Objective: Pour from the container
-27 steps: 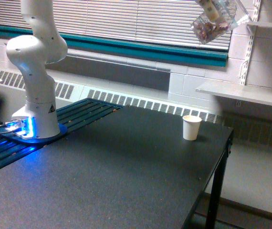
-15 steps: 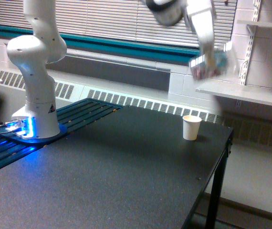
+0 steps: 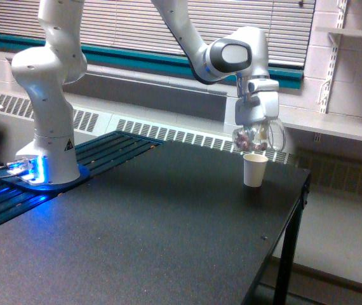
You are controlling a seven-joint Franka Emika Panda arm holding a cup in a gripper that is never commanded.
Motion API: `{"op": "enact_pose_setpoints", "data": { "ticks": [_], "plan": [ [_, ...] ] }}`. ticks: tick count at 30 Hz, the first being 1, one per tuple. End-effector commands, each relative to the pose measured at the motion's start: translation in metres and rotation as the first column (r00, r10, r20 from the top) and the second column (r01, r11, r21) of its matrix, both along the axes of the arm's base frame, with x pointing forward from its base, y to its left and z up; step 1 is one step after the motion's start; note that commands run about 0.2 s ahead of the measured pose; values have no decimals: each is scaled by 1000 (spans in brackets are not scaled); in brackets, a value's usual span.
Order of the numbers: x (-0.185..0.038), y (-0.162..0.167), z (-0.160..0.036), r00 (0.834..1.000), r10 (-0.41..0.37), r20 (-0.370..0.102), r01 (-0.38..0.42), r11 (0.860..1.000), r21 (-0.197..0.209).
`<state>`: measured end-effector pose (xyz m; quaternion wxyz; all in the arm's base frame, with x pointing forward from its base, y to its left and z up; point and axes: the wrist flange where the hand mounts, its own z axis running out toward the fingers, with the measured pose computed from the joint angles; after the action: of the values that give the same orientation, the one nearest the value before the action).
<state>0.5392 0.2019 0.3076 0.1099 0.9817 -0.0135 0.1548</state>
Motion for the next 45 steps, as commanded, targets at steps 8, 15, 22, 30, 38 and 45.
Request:
{"op": "enact_pose_setpoints", "data": {
  "ticks": [8,15,22,30,38,45],
  "plan": [
    [-12,35,33,990,54,131,-50,998,-31],
    [-29,42,23,989,76,126,-71,996,-45],
    [-52,41,7,989,99,112,-92,993,-72],
    [-71,36,-3,989,100,108,-90,991,-97],
    [-89,31,-14,990,107,91,-96,988,-120],
    [-104,35,-27,990,130,59,-122,984,-134]
  ]
}}
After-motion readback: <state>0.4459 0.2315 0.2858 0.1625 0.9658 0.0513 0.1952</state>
